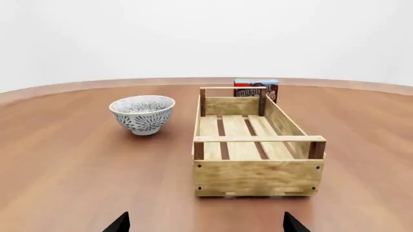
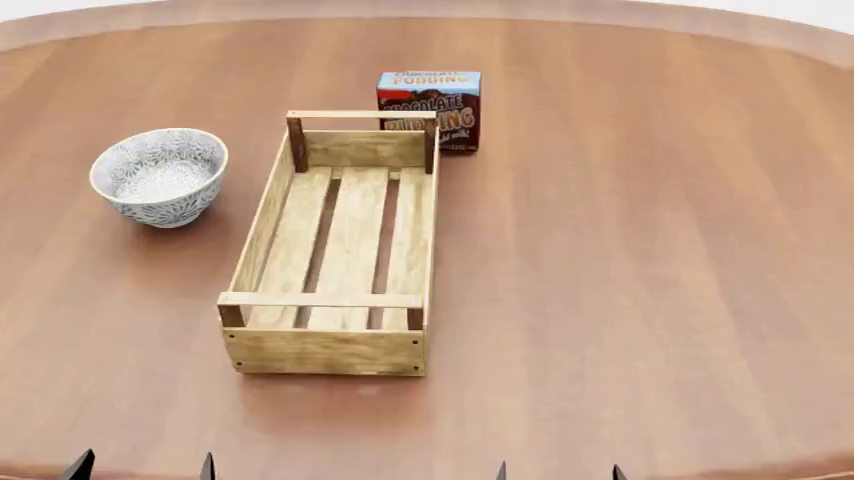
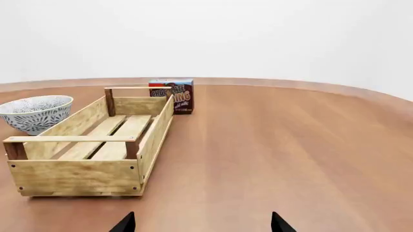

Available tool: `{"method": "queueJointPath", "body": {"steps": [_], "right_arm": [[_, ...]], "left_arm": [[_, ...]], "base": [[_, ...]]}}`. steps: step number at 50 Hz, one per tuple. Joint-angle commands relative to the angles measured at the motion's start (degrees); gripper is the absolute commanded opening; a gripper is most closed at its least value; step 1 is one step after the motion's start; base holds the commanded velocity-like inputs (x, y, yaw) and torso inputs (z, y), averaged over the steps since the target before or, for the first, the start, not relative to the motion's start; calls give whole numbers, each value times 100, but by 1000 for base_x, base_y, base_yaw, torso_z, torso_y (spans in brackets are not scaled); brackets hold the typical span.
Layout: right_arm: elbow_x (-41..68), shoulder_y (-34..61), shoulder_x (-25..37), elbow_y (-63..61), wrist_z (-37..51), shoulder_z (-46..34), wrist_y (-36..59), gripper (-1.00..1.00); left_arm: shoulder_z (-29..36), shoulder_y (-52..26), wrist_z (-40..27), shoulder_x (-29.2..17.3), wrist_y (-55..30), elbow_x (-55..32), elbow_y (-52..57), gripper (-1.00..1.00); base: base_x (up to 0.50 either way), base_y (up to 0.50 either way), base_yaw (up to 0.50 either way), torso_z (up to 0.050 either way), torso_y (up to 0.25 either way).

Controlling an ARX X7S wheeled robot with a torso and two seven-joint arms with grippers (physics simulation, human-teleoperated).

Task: Pick up the bowl on the left and put it in the tray.

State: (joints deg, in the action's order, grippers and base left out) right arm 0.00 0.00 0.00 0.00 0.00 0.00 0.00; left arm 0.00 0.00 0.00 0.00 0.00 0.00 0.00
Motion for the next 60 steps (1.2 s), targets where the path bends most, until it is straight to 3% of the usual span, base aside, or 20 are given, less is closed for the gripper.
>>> {"method": "queueJointPath", "body": {"steps": [1, 22, 60], "right_arm": [[95, -6, 95, -22, 118, -118, 14, 100], [310, -22, 373, 60, 405, -484, -130, 100], [526, -22, 621, 43, 692, -788, -203, 100]], "left_arm": [[130, 5, -130, -114, 1, -115, 7, 100], [423, 33, -427, -366, 200, -393, -66, 100], [697, -9, -715, -608, 136, -676, -87, 100]], "base": [[0, 0, 0, 0, 0], [0, 0, 0, 0, 0], [11, 500, 0, 0, 0]]}}
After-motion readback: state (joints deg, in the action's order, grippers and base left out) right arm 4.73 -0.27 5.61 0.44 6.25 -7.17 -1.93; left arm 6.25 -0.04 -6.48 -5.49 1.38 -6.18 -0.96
